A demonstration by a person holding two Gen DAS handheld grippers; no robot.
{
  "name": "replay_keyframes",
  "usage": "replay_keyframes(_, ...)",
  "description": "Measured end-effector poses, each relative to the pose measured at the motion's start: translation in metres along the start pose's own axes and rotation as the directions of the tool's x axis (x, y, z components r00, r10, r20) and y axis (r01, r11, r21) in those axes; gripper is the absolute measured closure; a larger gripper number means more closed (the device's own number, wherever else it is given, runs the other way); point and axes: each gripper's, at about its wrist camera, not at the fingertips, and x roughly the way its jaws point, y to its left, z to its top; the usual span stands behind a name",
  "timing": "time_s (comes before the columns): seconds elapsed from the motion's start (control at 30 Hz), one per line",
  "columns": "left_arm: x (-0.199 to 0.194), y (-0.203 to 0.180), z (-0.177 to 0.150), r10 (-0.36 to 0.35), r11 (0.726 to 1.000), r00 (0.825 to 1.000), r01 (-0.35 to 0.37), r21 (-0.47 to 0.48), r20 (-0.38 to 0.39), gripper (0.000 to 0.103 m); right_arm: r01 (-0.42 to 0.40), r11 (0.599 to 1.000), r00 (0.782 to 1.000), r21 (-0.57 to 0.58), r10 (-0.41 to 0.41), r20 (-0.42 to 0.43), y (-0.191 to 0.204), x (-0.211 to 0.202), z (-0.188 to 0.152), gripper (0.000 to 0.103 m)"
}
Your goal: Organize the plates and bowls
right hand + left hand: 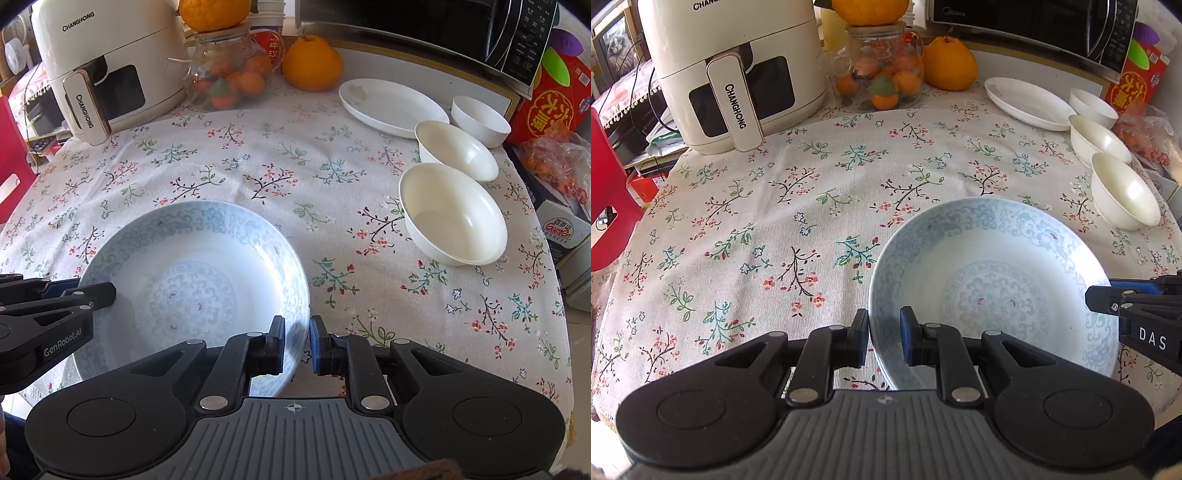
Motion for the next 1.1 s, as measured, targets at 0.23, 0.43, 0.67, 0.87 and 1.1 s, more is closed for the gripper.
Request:
replay_keyframes(0.23, 0.004, -0.002, 0.002, 0.001, 1.000, 1.000, -0.001, 0.000, 0.002, 0.082, -0.009, 0.999, 1.000, 0.041, 0.010, -0.020, -0.003, 0.005, 0.002, 0.086)
replay_keyframes(0.43, 0.010, -0.009, 0.003, 0.020, 1.000, 0.999, -0.020, -0.004, 0.041, 0.074, -0.034, 0.992, 0.998, 0.119, 0.040, -0.050, -0.008, 0.014, 0.005, 0.081)
replay_keyframes(0.67, 0.014, 0.003, 0.009, -0.011, 0.998, 1.000, 0.012, -0.059, 0.023, 0.068, -0.066, 0.981, 0.995, 0.180, 0.080, -0.067, -0.019, 0.013, 0.005, 0.081)
replay_keyframes(0.87, 0.014, 0.033, 0.019, -0.063, 0.972, 0.997, 0.051, -0.228, -0.049, 0.069, -0.115, 0.959, 0.993, 0.260, 0.120, -0.004, -0.042, -0.004, 0.014, 0.081)
replay_keyframes(1.1, 0.009, 0.029, 0.042, -0.086, 0.963, 0.996, 0.076, -0.257, -0.029, 0.069, -0.150, 0.938, 0.988, 0.313, 0.152, 0.019, -0.052, -0.010, 0.026, 0.080)
